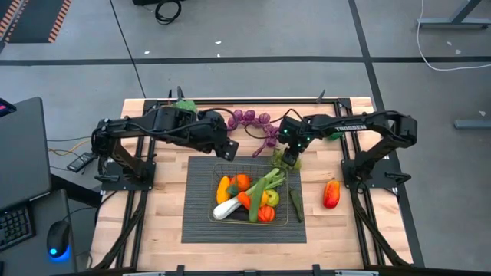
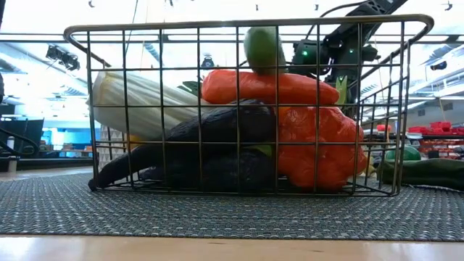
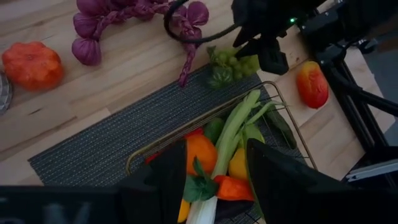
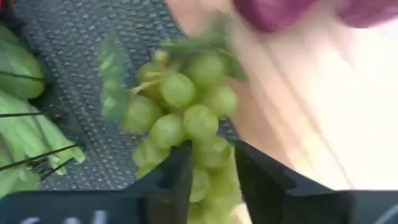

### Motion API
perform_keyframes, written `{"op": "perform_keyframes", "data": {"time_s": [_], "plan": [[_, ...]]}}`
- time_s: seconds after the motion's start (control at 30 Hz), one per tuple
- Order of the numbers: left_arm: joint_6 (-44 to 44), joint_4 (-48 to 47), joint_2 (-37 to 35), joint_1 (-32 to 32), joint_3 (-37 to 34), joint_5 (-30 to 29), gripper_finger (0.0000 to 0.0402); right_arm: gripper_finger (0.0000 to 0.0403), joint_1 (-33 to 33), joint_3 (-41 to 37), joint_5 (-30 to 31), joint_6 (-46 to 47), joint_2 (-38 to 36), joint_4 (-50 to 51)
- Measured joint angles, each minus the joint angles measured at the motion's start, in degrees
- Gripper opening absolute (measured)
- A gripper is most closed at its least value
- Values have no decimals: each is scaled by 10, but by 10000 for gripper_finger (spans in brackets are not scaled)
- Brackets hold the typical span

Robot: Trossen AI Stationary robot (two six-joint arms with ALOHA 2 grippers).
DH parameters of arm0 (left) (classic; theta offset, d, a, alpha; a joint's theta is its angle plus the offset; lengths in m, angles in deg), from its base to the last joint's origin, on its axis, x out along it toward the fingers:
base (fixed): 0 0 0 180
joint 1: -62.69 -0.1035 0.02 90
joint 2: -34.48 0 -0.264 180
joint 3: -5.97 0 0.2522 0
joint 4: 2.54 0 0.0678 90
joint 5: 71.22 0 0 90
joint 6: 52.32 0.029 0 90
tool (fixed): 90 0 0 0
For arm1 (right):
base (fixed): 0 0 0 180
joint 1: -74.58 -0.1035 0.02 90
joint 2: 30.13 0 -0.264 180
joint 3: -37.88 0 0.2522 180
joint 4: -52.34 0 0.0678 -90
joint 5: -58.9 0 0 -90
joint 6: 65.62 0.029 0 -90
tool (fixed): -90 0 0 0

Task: Build produce basket
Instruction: Put the green grapes into the gold wire basket

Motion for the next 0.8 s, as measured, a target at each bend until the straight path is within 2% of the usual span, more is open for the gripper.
{"op": "perform_keyframes", "data": {"time_s": [0.23,0.3,0.43,0.6,0.7,0.8], "plan": [[13,0,0,-12,0,-6,174,17,21,36,-22,15,-73,61],[16,-1,0,-16,0,-7,172,8,21,56,-31,15,-99,79],[16,-16,0,-24,0,-7,173,16,11,86,-24,33,-142,108],[42,-24,0,-27,0,-7,172,35,7,76,-9,33,-157,117],[45,-24,0,-27,0,-6,173,73,8,48,-33,26,-148,116],[45,-25,0,-26,0,-6,174,128,2,16,-61,25,-140,116]]}}
